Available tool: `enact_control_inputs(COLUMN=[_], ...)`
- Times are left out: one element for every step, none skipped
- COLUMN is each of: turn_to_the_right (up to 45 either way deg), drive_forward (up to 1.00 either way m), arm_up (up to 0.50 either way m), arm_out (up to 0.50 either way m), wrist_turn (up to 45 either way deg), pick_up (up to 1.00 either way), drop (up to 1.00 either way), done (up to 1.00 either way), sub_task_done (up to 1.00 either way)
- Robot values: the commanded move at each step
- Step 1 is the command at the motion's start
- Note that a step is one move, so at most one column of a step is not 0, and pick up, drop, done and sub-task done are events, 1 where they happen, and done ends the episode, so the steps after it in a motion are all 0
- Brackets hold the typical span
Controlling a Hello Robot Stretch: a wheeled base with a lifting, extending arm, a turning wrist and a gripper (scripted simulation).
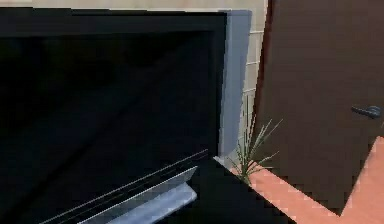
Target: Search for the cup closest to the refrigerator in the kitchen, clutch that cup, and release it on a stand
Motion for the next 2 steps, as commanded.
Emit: enact_control_inputs(turn_to_the_right=[-45.0,-45.0], drive_forward=[0.0,0.0], arm_up=[0.0,0.0], arm_out=[0.0,0.0], wrist_turn=[0.0,0.0], pick_up=[0.0,0.0], drop=[0.0,0.0], done=[0.0,0.0], sub_task_done=[0.0,0.0])
